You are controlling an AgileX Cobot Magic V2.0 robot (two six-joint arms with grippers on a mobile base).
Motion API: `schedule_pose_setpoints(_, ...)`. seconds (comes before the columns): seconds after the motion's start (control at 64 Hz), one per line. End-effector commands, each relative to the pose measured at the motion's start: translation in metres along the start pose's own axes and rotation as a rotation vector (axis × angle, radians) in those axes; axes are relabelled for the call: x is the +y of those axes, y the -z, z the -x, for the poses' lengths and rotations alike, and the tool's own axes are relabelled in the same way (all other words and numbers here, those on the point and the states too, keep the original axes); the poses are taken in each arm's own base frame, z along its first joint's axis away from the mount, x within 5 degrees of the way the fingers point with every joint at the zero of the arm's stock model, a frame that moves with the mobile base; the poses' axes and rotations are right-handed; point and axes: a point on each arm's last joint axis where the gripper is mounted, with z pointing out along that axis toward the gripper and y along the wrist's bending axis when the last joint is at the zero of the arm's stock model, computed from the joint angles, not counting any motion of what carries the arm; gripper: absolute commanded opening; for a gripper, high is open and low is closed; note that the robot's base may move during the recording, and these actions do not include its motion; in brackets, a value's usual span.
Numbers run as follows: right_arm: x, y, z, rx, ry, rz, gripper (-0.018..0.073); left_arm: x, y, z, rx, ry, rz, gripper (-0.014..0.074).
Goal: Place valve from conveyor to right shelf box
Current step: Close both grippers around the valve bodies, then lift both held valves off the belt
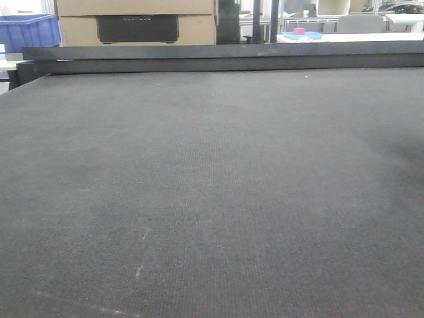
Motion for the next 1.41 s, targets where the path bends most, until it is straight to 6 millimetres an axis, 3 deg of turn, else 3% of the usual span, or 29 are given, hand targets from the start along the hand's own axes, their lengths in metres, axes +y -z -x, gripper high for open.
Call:
schedule_pose_setpoints(0.0,-0.002,0.000,0.000,-0.002,0.005,-0.006,-0.0162,0.003,-0.010,0.004,0.044,0.005,0.046,0.0549)
schedule_pose_setpoints(0.438,-0.002,0.000,0.000,-0.003,0.005,-0.006,-0.0162,0.001,-0.036,0.016,0.030,0.031,-0.001,0.0549)
schedule_pose_setpoints(0.812,0.000,0.000,0.002,-0.023,-0.005,0.011,-0.0162,-0.005,-0.036,0.017,0.020,0.017,-0.051,0.0546)
schedule_pose_setpoints(1.094,0.000,0.000,0.002,-0.023,-0.005,0.011,-0.0162,-0.010,-0.036,0.018,0.026,-0.037,-0.015,0.0474)
schedule_pose_setpoints(1.391,0.000,0.000,0.001,-0.015,-0.006,0.014,-0.0162,-0.009,-0.036,0.019,0.018,-0.031,-0.004,0.0470)
